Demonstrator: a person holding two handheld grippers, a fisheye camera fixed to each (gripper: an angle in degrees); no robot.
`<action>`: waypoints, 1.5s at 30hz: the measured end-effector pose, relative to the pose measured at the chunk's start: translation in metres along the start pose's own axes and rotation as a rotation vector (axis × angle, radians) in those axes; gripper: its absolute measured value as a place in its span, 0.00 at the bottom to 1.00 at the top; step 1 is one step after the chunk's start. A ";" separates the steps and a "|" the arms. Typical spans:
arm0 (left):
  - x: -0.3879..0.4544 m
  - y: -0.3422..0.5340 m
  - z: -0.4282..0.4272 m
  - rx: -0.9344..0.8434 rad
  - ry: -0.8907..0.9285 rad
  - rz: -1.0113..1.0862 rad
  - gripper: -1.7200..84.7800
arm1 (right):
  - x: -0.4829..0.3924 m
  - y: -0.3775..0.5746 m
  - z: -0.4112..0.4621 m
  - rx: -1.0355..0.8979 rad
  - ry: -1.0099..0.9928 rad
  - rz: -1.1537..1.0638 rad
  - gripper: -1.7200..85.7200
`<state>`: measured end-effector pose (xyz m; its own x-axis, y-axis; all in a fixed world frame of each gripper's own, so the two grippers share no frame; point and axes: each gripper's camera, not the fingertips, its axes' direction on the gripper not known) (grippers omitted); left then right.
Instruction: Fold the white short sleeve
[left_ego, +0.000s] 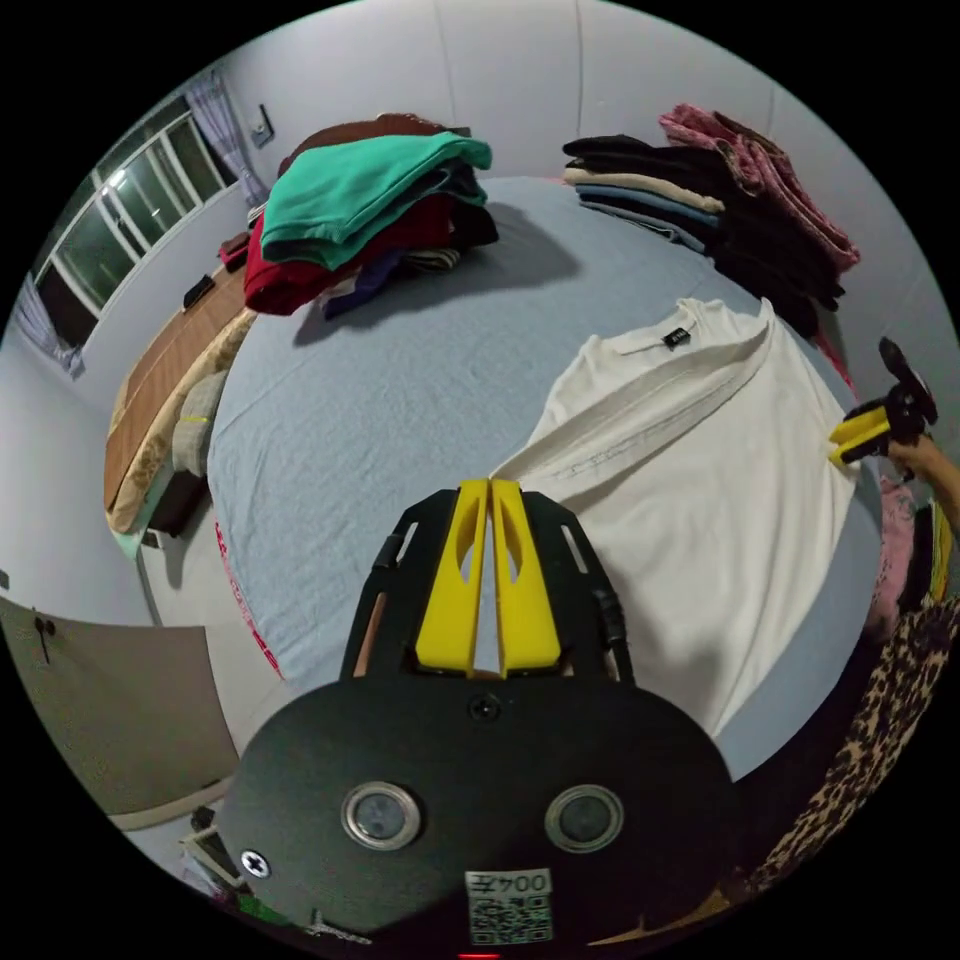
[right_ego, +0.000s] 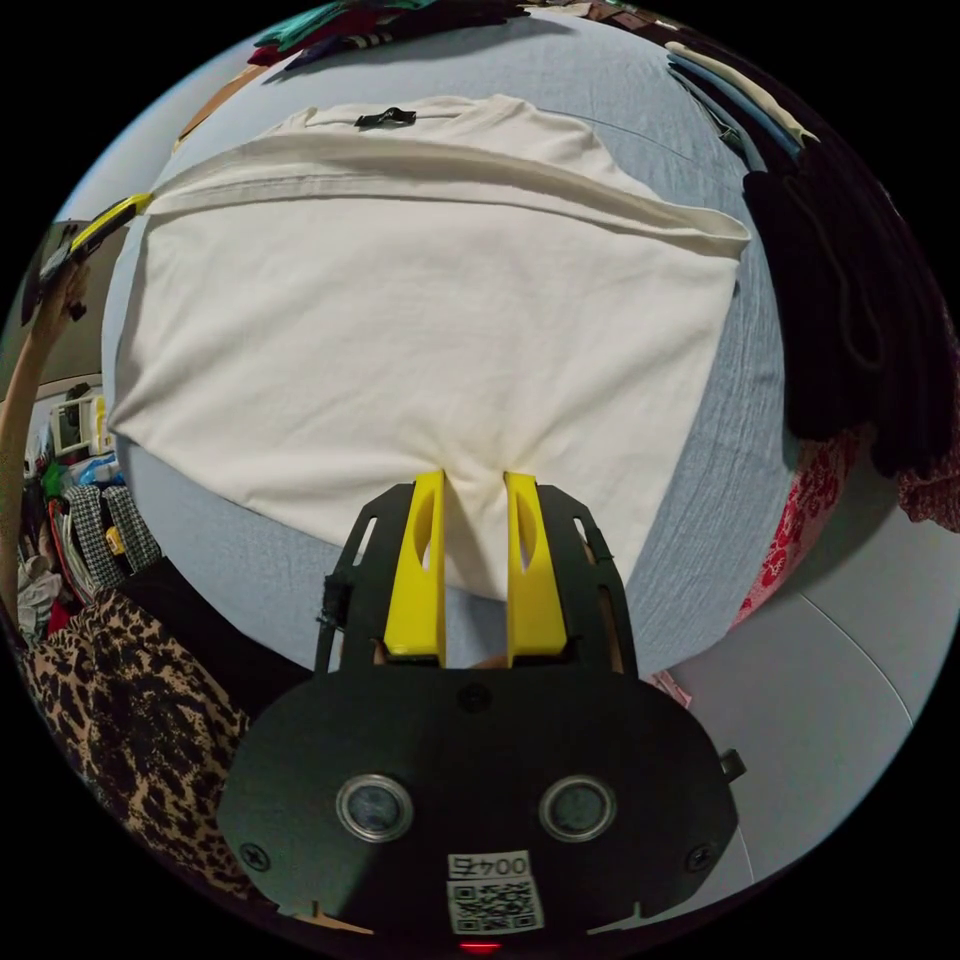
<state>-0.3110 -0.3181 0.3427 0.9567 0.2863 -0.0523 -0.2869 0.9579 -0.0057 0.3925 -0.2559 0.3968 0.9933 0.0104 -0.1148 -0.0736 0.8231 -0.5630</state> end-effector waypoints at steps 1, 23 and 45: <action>0.000 -0.004 0.006 -0.018 -0.002 -0.022 0.03 | 0.002 0.002 0.000 -0.001 -0.002 0.000 0.12; -0.003 -0.017 0.017 -0.076 -0.075 -0.333 0.06 | 0.032 0.052 0.007 0.031 -0.018 -0.013 0.13; 0.193 -0.024 0.047 -0.070 -0.025 -0.226 0.03 | 0.198 0.037 -0.031 0.434 -0.024 -0.016 0.13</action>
<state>-0.1173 -0.2844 0.3795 0.9977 0.0664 -0.0169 -0.0675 0.9942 -0.0835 0.5835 -0.2413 0.3277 0.9962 0.0043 -0.0864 -0.0188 0.9857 -0.1673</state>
